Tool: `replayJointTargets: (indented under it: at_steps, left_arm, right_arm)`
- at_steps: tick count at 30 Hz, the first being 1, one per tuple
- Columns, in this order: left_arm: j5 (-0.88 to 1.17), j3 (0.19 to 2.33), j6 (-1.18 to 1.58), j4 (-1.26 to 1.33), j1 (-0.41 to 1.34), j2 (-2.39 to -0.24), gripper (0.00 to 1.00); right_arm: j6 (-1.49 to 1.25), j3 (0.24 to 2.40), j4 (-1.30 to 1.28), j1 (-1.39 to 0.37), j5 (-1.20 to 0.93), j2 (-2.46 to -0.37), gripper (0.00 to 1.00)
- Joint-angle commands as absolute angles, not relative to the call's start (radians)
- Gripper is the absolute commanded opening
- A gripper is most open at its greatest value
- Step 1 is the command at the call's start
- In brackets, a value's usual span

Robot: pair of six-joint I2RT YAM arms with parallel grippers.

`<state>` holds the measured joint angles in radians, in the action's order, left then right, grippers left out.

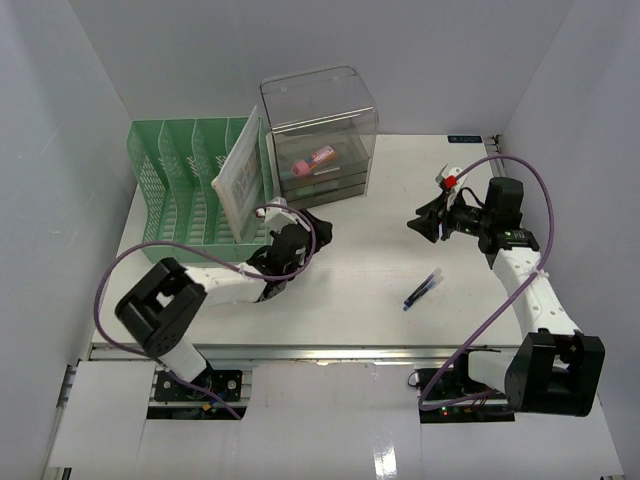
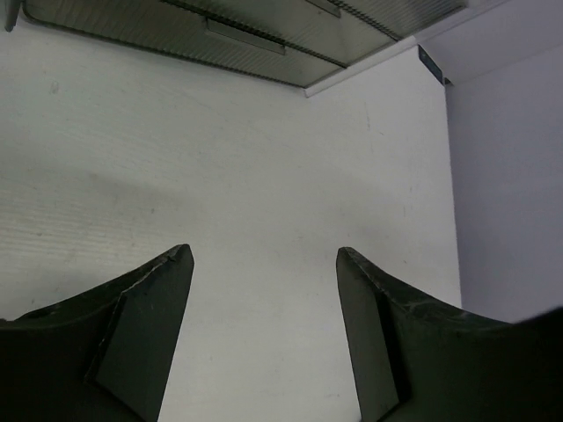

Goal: Organize the desk

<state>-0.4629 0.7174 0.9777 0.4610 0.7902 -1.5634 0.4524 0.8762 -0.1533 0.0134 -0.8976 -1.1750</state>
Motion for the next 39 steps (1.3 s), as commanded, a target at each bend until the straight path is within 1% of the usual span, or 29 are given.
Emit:
replayJointTargets:
  at_steps: [1, 3, 5, 7, 10, 13, 15, 19, 25, 28, 33, 36, 39]
  left_arm:
    - [-0.596, 0.812, 1.133, 0.666, 0.796, -1.714, 0.61]
    - [-0.608, 0.836, 1.174, 0.726, 0.795, -1.779, 0.53]
    - [-0.615, 0.856, 1.221, 0.797, 0.795, -1.85, 0.49]
    - [-0.603, 0.865, 1.242, 0.889, 0.789, -1.916, 0.51]
    - [-0.567, 0.875, 1.257, 1.097, 0.768, -2.018, 0.56]
    - [-0.58, 0.877, 1.247, 1.257, 0.758, -2.103, 0.56]
    - [-0.601, 0.888, 1.201, 1.315, 0.754, -2.139, 0.57]
    - [-0.621, 0.919, 1.144, 1.29, 0.745, -2.156, 0.61]
    - [-0.645, 0.976, 1.115, 1.246, 0.726, -2.19, 0.61]
    - [-0.657, 1.001, 1.133, 1.207, 0.72, -2.206, 0.6]
    - [-0.67, 1.033, 1.176, 1.128, 0.716, -2.219, 0.54]
    - [-0.669, 1.039, 1.203, 1.083, 0.716, -2.212, 0.53]
    - [-0.675, 1.04, 1.223, 1.038, 0.716, -2.198, 0.54]
  right_arm:
    - [0.405, 0.855, -0.075, 0.047, -0.977, -1.135, 0.5]
    - [0.403, 0.853, -0.072, 0.055, -0.987, -1.132, 0.5]
    - [0.403, 0.851, -0.071, 0.063, -0.997, -1.129, 0.5]
    - [0.405, 0.85, -0.07, 0.068, -1.007, -1.127, 0.5]
    - [0.406, 0.848, -0.068, 0.076, -1.015, -1.126, 0.5]
    - [0.407, 0.844, -0.069, 0.088, -1.024, -1.123, 0.5]
    - [0.407, 0.842, -0.069, 0.098, -1.034, -1.125, 0.5]
    - [0.408, 0.844, -0.071, 0.117, -1.053, -1.126, 0.5]
    - [0.403, 0.844, -0.071, 0.13, -1.074, -1.127, 0.5]
    - [0.399, 0.844, -0.071, 0.142, -1.086, -1.126, 0.5]
    - [0.389, 0.844, -0.069, 0.171, -1.114, -1.121, 0.5]
    - [0.385, 0.842, -0.069, 0.181, -1.127, -1.121, 0.5]
    - [0.384, 0.841, -0.069, 0.181, -1.135, -1.121, 0.5]
